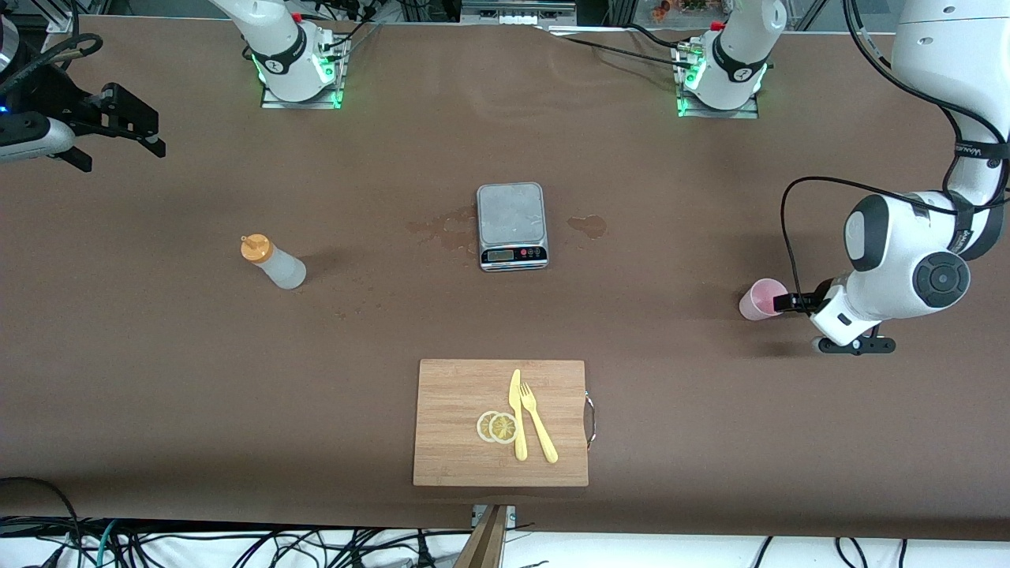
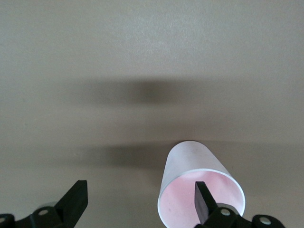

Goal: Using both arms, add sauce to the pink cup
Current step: 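Move the left gripper down over the pink cup, then close the left gripper on the pink cup's rim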

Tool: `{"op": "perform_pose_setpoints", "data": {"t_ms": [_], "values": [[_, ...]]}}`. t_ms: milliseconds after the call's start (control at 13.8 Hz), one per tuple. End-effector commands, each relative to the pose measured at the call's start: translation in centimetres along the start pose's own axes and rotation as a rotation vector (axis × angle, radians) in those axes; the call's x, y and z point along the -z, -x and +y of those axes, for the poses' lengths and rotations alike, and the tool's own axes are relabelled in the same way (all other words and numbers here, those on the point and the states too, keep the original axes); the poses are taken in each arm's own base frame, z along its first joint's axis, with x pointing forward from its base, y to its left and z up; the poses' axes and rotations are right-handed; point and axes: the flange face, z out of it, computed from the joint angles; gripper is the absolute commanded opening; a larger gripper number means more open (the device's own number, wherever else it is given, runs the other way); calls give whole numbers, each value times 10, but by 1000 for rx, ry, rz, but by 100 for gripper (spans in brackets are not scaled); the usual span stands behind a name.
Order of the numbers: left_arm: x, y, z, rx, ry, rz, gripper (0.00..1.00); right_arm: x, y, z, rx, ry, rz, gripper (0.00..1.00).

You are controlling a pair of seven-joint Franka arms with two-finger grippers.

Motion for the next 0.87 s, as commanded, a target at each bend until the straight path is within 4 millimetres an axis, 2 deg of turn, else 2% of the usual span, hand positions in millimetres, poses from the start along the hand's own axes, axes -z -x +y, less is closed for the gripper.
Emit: {"op": "perform_pose_setpoints", "data": {"t_ms": [0, 145, 218, 290, 435, 508, 653, 725, 798], "values": [[-4, 14, 1, -14, 24, 10, 99, 8, 2, -3, 12, -16, 6, 100], [-9, 16, 2, -13, 27, 23, 97, 9, 3, -2, 9, -15, 9, 100], [-12, 17, 2, -16, 26, 31, 90, 8, 2, -2, 8, -15, 9, 100], [-12, 17, 2, -23, 27, 31, 78, 8, 2, -2, 8, -15, 9, 100], [-12, 17, 2, -27, 27, 30, 39, 8, 1, -2, 6, -15, 11, 100], [-11, 17, 2, -27, 27, 28, 23, 8, 1, -2, 6, -15, 14, 100], [-10, 17, 3, -25, 28, 25, 6, 7, 2, -3, 1, -16, 4, 100], [-9, 17, 3, -22, 32, 22, 0, 6, 2, -3, 3, -16, 3, 100], [-8, 18, 3, -8, 50, 23, 0, 7, 2, -1, 6, -15, 3, 100]]}}
